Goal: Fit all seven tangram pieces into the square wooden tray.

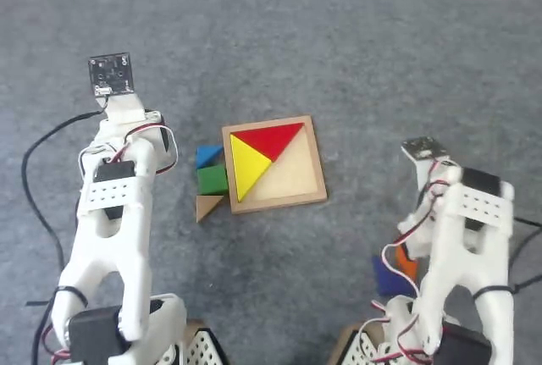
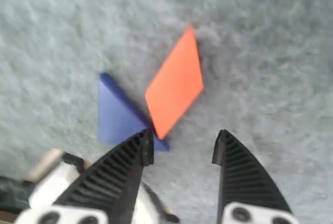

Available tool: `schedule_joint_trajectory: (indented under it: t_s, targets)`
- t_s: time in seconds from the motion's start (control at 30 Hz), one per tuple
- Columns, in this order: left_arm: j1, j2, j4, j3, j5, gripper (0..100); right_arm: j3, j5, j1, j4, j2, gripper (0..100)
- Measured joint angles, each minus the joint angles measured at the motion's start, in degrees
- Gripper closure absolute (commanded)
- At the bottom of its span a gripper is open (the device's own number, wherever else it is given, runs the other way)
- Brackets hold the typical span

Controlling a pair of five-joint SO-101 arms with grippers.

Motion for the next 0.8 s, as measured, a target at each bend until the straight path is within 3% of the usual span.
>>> schedule_joint_trajectory:
  t_s: [0.17,0.3,0.6,0.8]
  targets:
    - [0.0,0.0,0.0,0.1,0.0,98,0.2,-15.6,-8.9,-1.6,0.0,79.0]
    - [0.0,0.0,-0.3,0.9,0.0,98,0.2,-22.8,-10.4,-2.8,0.6,79.0]
    - [0.0,0.0,-0.4,0.9,0.0,98,0.2,-25.2,-5.2,-4.8,11.9,79.1]
    - [0.0,0.0,-0.4,0.9,0.0,98,0.1,-25.6,-5.2,-14.2,20.0,79.4]
